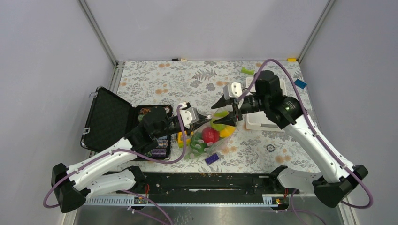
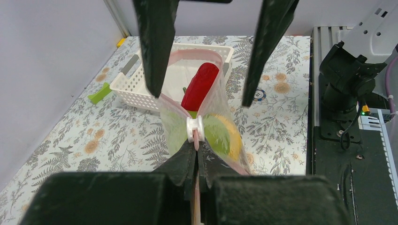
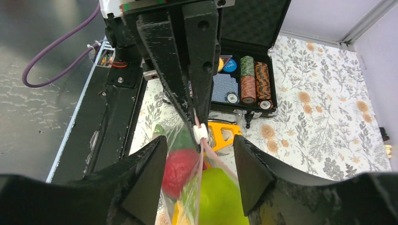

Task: Place the food in the zip-top bag and seal the zipper
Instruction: Zip the zipper food storage bag at the center of the board.

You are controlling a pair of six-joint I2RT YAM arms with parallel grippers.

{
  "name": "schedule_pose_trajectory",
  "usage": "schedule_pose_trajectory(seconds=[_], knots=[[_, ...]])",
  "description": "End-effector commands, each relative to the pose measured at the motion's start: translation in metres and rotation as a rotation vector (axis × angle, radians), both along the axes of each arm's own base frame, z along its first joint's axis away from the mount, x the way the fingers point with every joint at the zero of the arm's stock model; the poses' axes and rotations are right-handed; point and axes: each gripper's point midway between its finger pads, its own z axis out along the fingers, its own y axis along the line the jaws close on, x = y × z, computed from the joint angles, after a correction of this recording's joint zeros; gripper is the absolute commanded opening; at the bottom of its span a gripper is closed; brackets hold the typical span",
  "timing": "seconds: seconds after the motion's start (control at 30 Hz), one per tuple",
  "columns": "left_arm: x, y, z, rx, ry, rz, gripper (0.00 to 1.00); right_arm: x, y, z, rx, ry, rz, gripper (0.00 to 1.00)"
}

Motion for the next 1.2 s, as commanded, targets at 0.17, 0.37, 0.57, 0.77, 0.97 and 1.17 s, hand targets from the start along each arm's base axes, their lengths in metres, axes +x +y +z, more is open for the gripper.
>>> schedule_pose_trajectory(seconds=[0.17, 0.37, 0.57, 0.77, 0.97, 1.17], knots=[[-0.003, 0.002, 0.039, -0.093, -0.076, -0.009, 0.00, 0.006, 0.023, 0.009, -0.012, -0.012, 0.027, 0.48], [-0.004, 0.004, 0.041, -0.102, -0.080, -0.006, 0.00, 0.008, 0.024, -0.005, -0.073, -0.006, 0.021, 0.40], [-0.005, 0.004, 0.041, -0.108, -0.084, -0.010, 0.00, 0.011, 0.020, -0.014, -0.121, 0.005, 0.002, 0.30], [-0.007, 0.004, 0.041, -0.105, -0.090, -0.022, 0.00, 0.001, 0.021, -0.010, -0.105, 0.018, 0.046, 0.07], [-0.007, 0.009, 0.035, -0.103, -0.079, -0.003, 0.00, 0.004, 0.018, -0.013, -0.127, 0.041, 0.012, 0.00], [-0.004, 0.023, 0.033, -0.142, -0.075, 0.066, 0.00, 0.024, 0.005, -0.030, -0.225, 0.026, -0.126, 0.00]])
